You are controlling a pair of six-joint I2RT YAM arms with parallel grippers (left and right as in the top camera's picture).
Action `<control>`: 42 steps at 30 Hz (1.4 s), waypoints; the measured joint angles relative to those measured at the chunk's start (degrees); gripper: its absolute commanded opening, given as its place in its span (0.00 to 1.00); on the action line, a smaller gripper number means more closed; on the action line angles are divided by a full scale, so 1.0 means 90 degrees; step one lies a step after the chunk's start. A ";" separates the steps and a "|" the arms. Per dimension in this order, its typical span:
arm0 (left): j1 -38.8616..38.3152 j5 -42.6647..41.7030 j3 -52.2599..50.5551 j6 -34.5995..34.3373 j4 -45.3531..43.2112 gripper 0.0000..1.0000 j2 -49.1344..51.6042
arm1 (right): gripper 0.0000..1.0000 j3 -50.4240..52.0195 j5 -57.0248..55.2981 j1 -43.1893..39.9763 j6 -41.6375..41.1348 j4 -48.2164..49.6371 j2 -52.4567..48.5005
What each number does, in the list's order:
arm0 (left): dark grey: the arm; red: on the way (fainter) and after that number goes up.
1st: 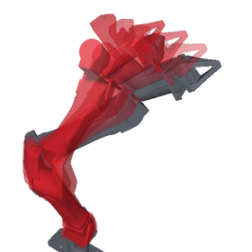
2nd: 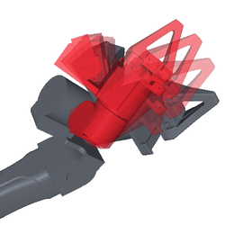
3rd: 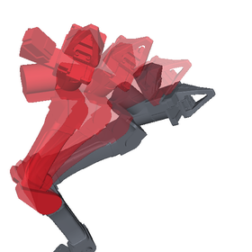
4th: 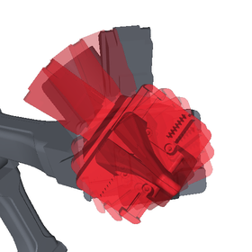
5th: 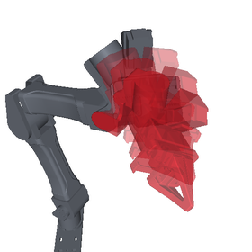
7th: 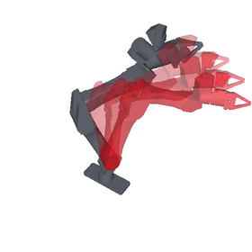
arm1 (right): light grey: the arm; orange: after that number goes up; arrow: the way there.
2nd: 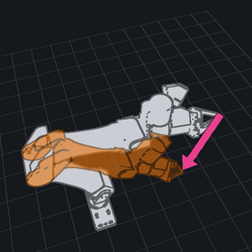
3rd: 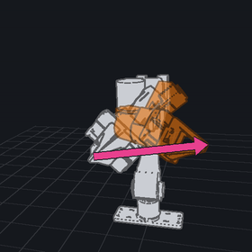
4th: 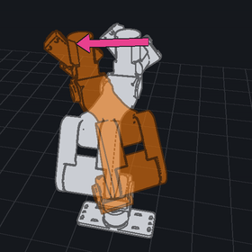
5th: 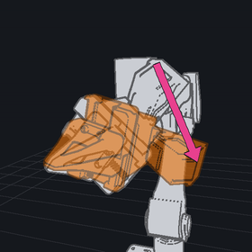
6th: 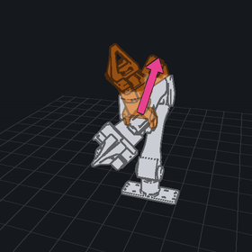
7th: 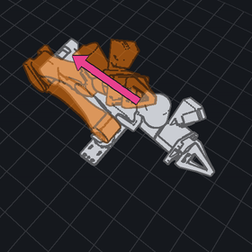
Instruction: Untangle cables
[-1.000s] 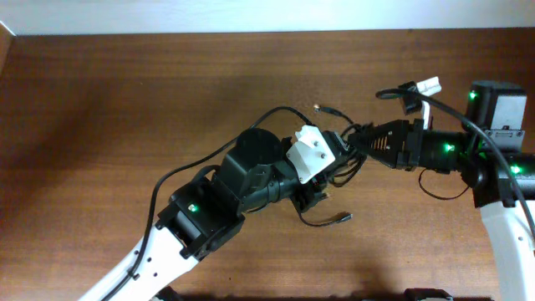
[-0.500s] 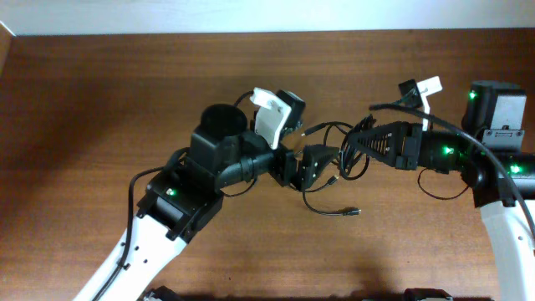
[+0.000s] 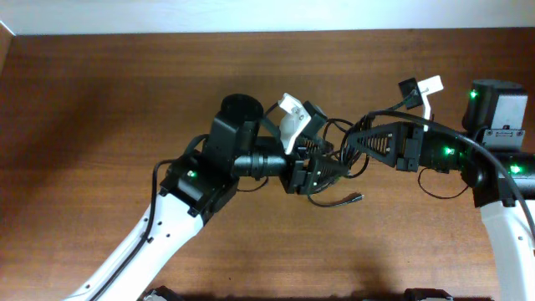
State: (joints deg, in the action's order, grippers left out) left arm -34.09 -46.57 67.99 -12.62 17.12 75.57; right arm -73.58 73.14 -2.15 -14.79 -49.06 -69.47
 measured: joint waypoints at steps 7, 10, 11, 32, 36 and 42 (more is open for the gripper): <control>-0.0316 0.0027 0.0000 0.0027 -0.0313 0.27 0.0002 | 0.04 0.0000 0.0000 0.0000 0.0005 -0.0002 0.0000; -0.0335 0.0136 0.0000 0.0022 -0.0328 0.00 0.0005 | 0.04 0.0000 0.0002 0.0000 0.0002 0.0000 0.0000; -0.0330 0.0168 0.0000 0.0027 -0.0323 0.00 0.0005 | 0.04 0.0000 0.0000 0.0000 0.0012 0.0002 0.0000; 0.0291 0.0362 0.0005 0.0022 0.0185 0.00 0.0058 | 0.29 0.0002 -0.0002 0.0000 0.0185 0.0027 -0.0010; 0.0296 -0.0440 -0.0010 0.0024 -0.0697 0.00 0.0083 | 0.31 0.0002 0.0005 0.0000 0.0192 0.0029 -0.0010; 0.0272 -0.0687 -0.0010 0.0019 -0.0719 0.00 0.0083 | 0.31 0.0002 0.0005 0.0000 0.0228 0.0027 -0.0010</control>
State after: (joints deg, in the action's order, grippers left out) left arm -31.64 -52.75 67.90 -12.45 10.66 76.31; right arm -73.56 73.19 -2.15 -12.73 -48.82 -69.56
